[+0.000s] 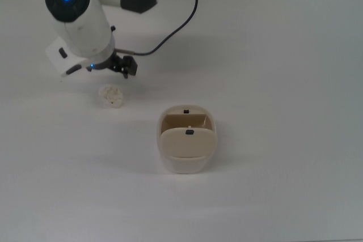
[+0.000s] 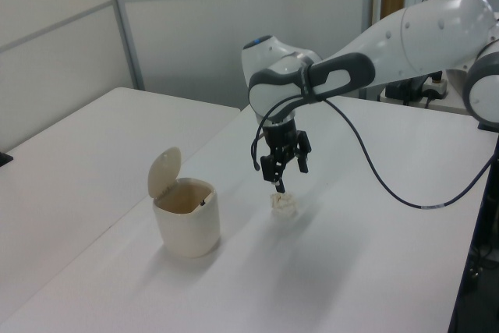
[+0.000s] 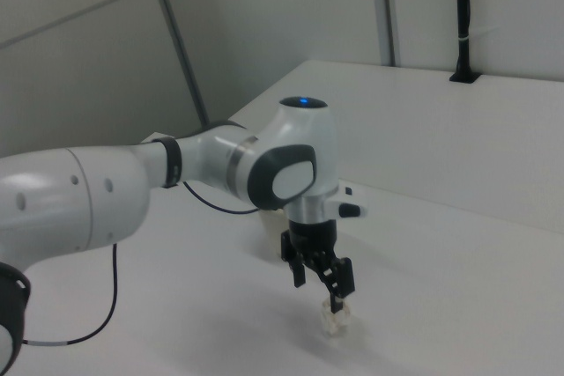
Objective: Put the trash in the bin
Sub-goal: 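Close the gripper on the paper ball and lift it, then carry the paper ball over the cream bin's opening and release it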
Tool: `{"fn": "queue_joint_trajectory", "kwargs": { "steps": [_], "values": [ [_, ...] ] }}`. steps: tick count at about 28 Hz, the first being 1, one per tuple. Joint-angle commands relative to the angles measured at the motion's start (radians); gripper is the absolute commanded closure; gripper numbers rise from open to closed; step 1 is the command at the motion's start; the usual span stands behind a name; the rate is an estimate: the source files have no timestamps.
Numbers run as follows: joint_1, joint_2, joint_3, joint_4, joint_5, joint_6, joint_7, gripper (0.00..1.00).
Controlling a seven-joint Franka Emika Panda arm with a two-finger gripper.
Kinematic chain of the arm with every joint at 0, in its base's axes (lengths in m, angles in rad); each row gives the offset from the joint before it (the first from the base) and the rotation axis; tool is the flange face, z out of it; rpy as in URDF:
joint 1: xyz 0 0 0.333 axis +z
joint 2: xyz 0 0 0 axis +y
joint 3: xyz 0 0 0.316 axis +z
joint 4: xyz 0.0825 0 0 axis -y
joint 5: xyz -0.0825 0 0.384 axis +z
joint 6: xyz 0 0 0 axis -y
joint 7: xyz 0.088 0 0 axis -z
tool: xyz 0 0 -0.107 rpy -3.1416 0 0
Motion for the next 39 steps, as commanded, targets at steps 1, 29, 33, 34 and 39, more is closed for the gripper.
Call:
{"fn": "queue_joint_trajectory", "kwargs": {
  "steps": [1,29,33,34,39],
  "values": [
    [-0.003,0.047,-0.005,-0.007,-0.003,0.062,0.014,0.00],
    [0.004,0.119,0.000,-0.018,-0.026,0.189,0.014,0.07],
    [0.004,0.119,0.000,-0.019,-0.015,0.205,0.014,0.18],
    [0.001,0.119,0.000,-0.018,-0.015,0.206,0.011,0.29],
    [0.003,0.115,0.000,-0.018,-0.014,0.200,0.015,0.44]
  ]
}}
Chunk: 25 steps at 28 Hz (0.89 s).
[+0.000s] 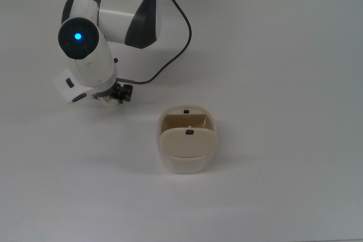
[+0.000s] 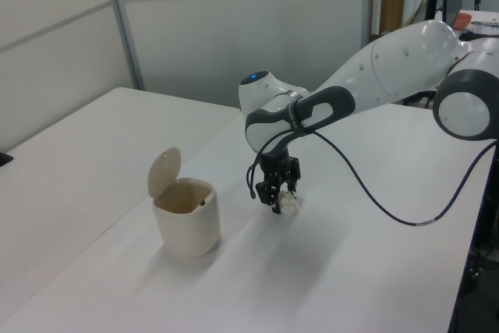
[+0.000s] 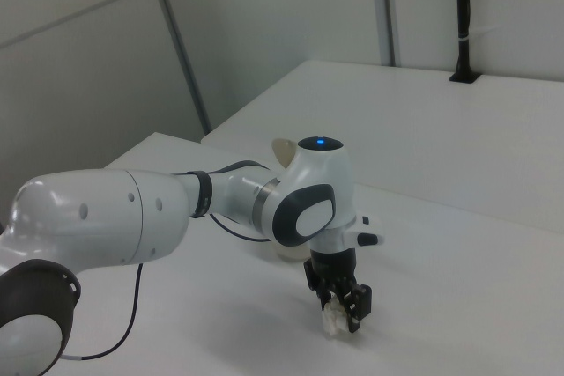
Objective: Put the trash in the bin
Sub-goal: 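Carry the paper ball over the cream bin's opening and release it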
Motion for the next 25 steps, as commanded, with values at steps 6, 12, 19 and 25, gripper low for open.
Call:
{"fn": "queue_joint_trajectory", "kwargs": {
  "steps": [6,12,19,25],
  "values": [
    [0.006,-0.058,-0.003,-0.016,-0.002,-0.056,0.006,0.47],
    [0.012,-0.137,0.008,-0.010,0.015,-0.102,0.015,0.47],
    [0.029,-0.232,0.086,0.041,0.142,-0.093,-0.026,0.43],
    [0.110,-0.227,0.108,0.070,0.135,0.111,-0.017,0.35]
  ]
}}
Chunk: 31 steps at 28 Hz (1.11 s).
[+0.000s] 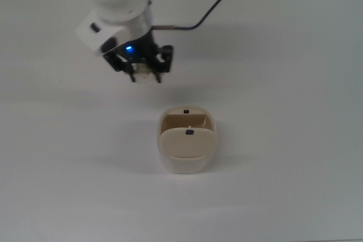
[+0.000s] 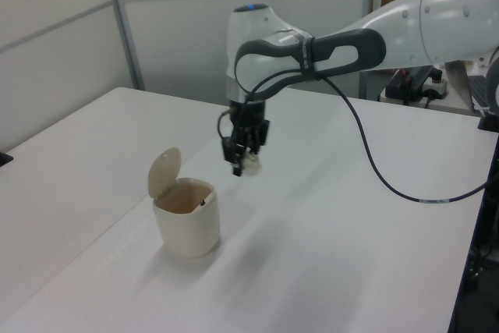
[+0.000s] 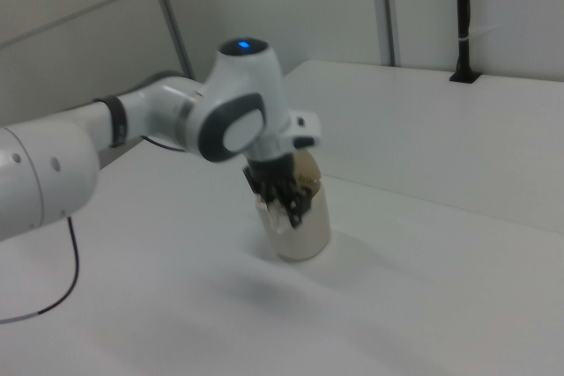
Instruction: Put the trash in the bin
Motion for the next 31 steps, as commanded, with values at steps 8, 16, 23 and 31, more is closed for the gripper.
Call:
{"fn": "queue_joint_trajectory", "kwargs": {
  "steps": [8,16,23,31],
  "values": [
    [0.110,0.063,0.000,0.004,-0.029,0.410,-0.007,0.38],
    [0.125,0.096,0.000,0.003,-0.032,0.522,0.005,0.00],
    [0.124,0.094,-0.002,-0.017,-0.032,0.514,0.005,0.00],
    [0.122,0.067,-0.011,-0.025,-0.031,0.401,0.007,0.00]
  ]
}}
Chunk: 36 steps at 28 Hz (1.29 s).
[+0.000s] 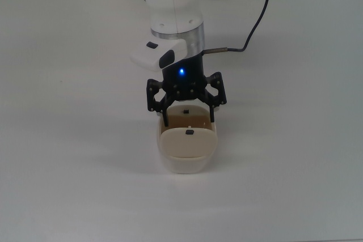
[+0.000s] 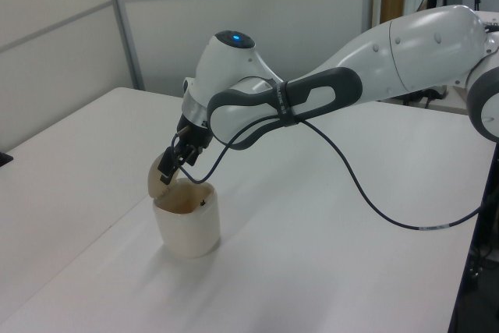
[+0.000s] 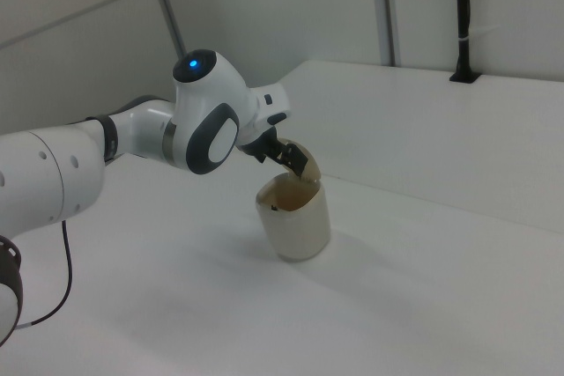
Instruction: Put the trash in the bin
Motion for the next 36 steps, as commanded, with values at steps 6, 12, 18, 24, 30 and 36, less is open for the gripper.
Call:
{"fn": "queue_joint_trajectory", "kwargs": {
  "steps": [6,12,18,24,30,36],
  "values": [
    [0.001,-0.095,-0.025,-0.007,-0.049,-0.388,0.000,0.00],
    [0.003,-0.157,-0.020,0.000,-0.130,-0.606,0.002,0.00],
    [0.012,-0.196,-0.011,0.020,-0.212,-0.801,0.005,0.00],
    [0.012,-0.250,-0.008,0.045,-0.221,-0.933,-0.012,0.00],
    [0.011,-0.290,-0.016,0.059,-0.206,-0.985,-0.056,0.00],
    [-0.009,-0.302,-0.026,0.072,-0.160,-1.062,-0.059,0.00]
  ]
}}
